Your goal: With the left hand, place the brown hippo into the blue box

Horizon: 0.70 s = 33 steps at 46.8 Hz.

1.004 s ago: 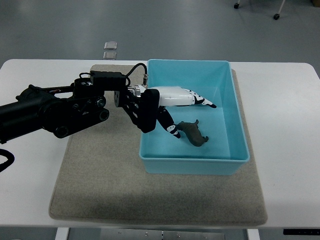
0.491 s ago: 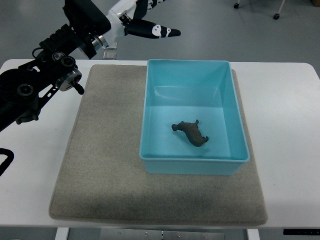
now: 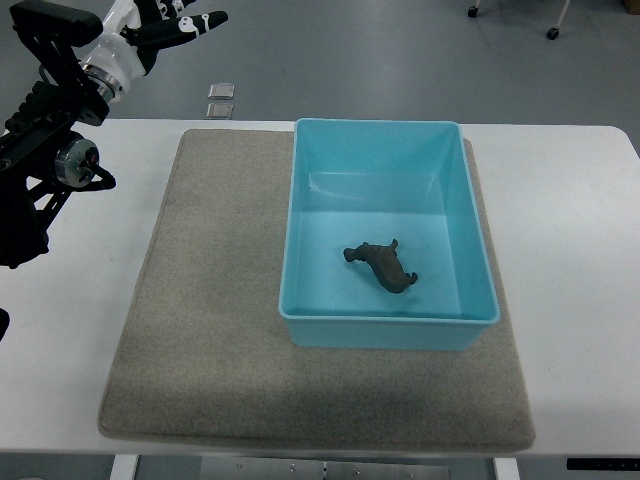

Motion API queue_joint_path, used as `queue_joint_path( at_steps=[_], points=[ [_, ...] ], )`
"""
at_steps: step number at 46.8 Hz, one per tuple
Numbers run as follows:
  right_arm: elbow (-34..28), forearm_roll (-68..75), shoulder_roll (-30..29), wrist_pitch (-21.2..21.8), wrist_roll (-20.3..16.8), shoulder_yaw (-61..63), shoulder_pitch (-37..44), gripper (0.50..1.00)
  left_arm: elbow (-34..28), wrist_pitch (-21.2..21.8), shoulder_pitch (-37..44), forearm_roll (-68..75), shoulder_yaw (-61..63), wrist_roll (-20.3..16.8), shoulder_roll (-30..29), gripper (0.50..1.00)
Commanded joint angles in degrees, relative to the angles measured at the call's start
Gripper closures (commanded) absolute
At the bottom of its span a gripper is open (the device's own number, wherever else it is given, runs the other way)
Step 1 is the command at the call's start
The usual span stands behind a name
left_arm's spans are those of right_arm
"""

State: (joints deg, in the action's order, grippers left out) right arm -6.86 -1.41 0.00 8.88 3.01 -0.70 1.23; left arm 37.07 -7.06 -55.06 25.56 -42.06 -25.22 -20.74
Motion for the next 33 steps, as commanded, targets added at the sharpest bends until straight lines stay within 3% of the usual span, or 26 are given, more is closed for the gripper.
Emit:
queue_joint_path(
  at_steps=[1,12,33],
  points=[
    [0.0,0.0,0.0,0.0,-0.02,0.0,0.0,0.564,-1.03,-0.94,0.04,-5.42,-0.04,-0.01,0.0,0.504],
    [0.0,0.0,0.0,0.0,-0.02,0.0,0.0,0.564,-3.14,-4.1,1.19,-18.96,0.4,-0.01,0.0,0.504],
    [0.0,0.0,0.0,0.0,-0.02,0.0,0.0,0.564,-5.69,-3.75,3.21,-28.02,-0.21,-0.01,0.09,0.504]
  ],
)
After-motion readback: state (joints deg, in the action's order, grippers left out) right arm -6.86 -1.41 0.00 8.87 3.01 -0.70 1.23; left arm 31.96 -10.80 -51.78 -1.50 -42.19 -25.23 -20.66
